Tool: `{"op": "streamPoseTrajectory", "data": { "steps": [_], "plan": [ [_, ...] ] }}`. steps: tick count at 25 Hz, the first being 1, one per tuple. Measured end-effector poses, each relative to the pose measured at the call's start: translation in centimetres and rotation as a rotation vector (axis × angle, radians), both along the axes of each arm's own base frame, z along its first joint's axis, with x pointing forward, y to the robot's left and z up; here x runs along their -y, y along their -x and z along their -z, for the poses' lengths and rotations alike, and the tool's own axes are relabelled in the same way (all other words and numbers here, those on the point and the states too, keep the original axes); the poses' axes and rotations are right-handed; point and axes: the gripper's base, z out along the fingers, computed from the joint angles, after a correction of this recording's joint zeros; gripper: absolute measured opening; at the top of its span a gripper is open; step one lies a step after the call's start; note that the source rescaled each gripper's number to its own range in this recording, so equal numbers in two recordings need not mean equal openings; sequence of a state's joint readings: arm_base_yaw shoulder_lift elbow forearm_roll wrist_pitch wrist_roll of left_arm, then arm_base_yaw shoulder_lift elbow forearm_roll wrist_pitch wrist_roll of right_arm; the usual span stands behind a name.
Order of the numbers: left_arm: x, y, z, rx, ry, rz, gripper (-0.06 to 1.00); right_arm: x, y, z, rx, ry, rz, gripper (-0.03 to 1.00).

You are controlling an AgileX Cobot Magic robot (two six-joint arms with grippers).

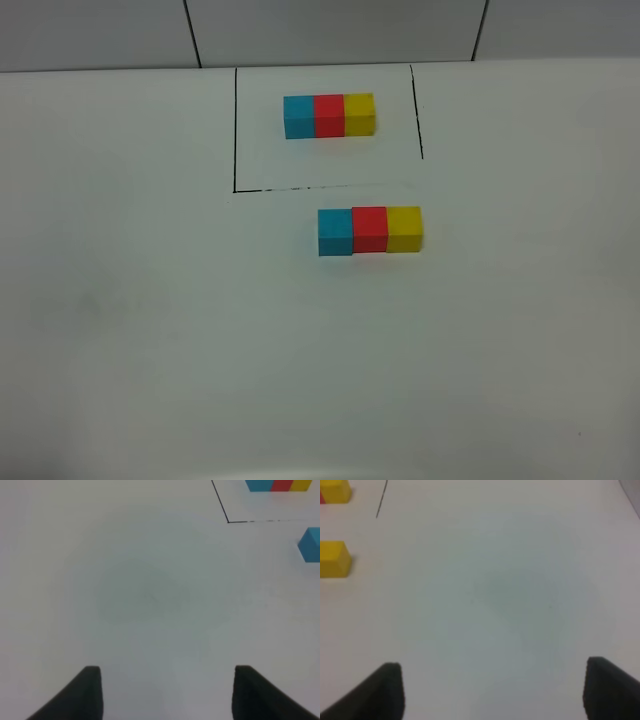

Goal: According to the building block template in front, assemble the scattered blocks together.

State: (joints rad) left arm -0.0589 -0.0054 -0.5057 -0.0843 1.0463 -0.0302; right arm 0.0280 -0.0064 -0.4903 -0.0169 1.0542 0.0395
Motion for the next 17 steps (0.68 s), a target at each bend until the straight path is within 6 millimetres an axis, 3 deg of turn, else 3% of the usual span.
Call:
{"op": "streamPoseTrajectory", "data": {
  "steps": [17],
  "plan": [
    [0.0,0.0,0.0,0.0,0.0,0.0,0.26,-0.01,-0.01,0.01,0.0,-0.002,-0.019,0.52]
  ]
}}
